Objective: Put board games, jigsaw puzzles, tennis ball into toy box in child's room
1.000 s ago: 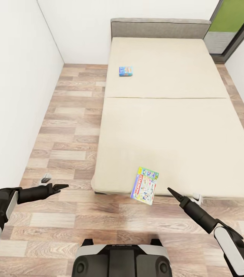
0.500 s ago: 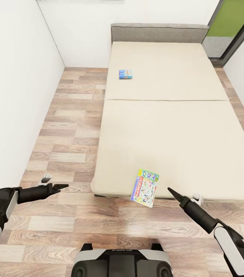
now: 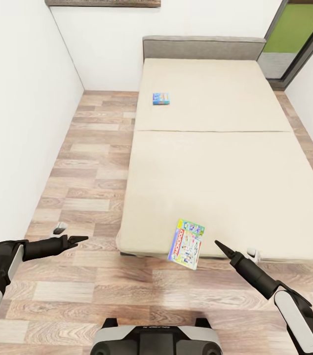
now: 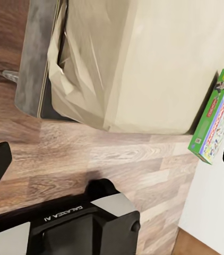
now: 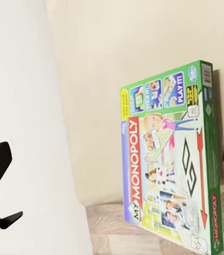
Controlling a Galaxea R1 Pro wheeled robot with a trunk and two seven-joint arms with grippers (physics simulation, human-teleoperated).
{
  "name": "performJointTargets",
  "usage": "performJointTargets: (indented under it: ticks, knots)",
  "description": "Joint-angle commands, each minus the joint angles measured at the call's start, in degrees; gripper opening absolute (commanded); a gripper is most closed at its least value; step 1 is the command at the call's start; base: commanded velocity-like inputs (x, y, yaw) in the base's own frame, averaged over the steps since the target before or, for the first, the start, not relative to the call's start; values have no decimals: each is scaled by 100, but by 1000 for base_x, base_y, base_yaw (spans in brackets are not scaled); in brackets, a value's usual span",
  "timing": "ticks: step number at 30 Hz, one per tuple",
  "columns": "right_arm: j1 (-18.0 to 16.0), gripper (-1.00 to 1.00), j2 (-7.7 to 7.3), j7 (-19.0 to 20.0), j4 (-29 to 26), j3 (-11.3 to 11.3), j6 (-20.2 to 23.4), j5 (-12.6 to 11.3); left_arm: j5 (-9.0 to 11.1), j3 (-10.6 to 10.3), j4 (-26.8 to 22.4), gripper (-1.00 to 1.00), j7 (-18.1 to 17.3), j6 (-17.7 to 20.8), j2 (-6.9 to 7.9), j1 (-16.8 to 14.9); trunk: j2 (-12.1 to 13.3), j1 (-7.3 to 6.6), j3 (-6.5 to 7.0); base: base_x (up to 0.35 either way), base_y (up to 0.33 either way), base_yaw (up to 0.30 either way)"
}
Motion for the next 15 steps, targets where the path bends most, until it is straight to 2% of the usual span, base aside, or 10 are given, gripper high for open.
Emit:
performJointTargets:
  ticks: [1, 15]
  knots:
    - [-2, 100, 0, -2, -1, -7, 49, -48, -6, 11, -1, 100, -21, 50, -1, -3, -44, 23, -12, 0, 0, 0]
    - [-2, 100, 7, -32, -1, -6, 44, -48, -7, 7, -1, 100, -21, 49, -1, -5, -606, 331, -131, 0, 0, 0]
